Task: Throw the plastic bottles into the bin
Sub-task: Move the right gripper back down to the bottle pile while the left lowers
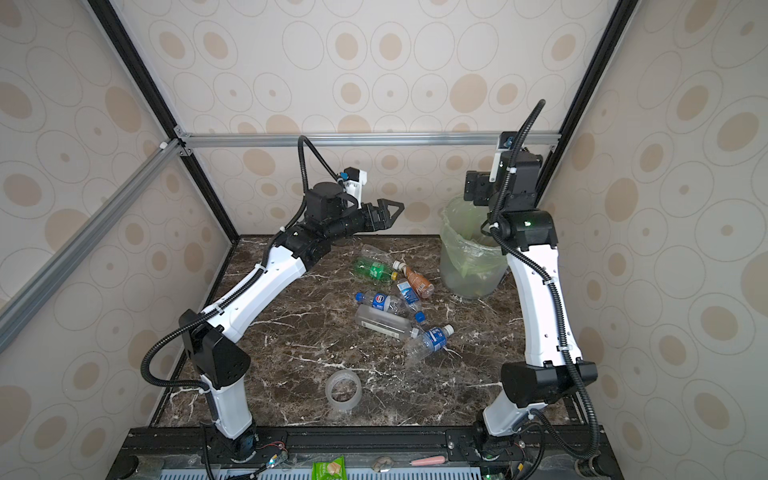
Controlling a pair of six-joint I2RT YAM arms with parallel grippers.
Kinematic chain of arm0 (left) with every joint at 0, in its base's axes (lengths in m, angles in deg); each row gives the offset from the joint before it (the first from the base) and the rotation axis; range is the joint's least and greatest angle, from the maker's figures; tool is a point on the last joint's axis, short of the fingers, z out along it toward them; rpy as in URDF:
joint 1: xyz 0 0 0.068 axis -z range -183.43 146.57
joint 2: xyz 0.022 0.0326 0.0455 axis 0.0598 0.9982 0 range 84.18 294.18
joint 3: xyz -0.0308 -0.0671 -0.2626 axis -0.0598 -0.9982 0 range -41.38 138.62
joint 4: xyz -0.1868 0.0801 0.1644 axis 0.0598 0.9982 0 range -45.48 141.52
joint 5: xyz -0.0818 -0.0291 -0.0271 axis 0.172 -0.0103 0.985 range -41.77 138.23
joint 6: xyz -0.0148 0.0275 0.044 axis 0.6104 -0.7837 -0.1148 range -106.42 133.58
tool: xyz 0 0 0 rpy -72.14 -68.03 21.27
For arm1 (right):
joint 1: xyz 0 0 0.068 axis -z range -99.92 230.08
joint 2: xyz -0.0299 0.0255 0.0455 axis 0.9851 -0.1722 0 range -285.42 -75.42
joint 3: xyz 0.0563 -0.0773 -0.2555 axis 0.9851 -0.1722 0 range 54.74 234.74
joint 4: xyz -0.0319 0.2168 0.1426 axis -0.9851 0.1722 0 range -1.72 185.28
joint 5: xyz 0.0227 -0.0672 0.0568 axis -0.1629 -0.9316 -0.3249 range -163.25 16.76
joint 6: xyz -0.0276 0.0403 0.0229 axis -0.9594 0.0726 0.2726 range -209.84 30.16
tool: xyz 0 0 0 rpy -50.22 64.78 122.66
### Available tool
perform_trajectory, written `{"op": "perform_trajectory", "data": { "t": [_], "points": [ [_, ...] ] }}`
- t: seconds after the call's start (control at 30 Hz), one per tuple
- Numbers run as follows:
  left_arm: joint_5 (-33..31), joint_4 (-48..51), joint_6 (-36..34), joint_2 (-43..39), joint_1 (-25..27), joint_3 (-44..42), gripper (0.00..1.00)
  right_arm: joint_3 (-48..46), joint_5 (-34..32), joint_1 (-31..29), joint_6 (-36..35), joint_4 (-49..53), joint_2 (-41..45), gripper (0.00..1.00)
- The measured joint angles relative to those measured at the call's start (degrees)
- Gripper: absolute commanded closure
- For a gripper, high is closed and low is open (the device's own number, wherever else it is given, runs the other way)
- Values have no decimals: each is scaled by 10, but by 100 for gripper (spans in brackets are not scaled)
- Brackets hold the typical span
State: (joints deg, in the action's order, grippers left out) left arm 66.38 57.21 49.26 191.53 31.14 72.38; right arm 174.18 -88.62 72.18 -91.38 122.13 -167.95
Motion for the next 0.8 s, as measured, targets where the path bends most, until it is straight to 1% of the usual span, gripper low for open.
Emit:
{"op": "perform_trajectory", "data": {
  "t": [0.1, 0.2, 0.37, 0.5, 0.6, 0.7, 0.8],
  "points": [
    [-21, 25, -11, -3, 0, -10, 1, -38, 4, -31, -1, -4, 9, 0],
    [-41, 56, -17, -15, -1, -41, 1, -77, 7, -63, -2, -8, 16, 0],
    [-68, 92, -19, -59, -5, -144, 1, -154, 19, -117, -2, -16, 28, 0],
    [-80, 102, -17, -97, -12, -236, 1, -210, 18, -159, 1, -20, 35, 0],
    [-83, 102, -9, -129, -18, -298, 1, -260, 19, -179, 22, -20, 47, 0],
    [-84, 101, -3, -154, -26, -336, 1, -322, 17, -182, 56, -17, 72, 0],
    [-83, 98, 2, -176, -31, -360, 1, -403, 9, -182, 96, -12, 114, 0]
  ]
}}
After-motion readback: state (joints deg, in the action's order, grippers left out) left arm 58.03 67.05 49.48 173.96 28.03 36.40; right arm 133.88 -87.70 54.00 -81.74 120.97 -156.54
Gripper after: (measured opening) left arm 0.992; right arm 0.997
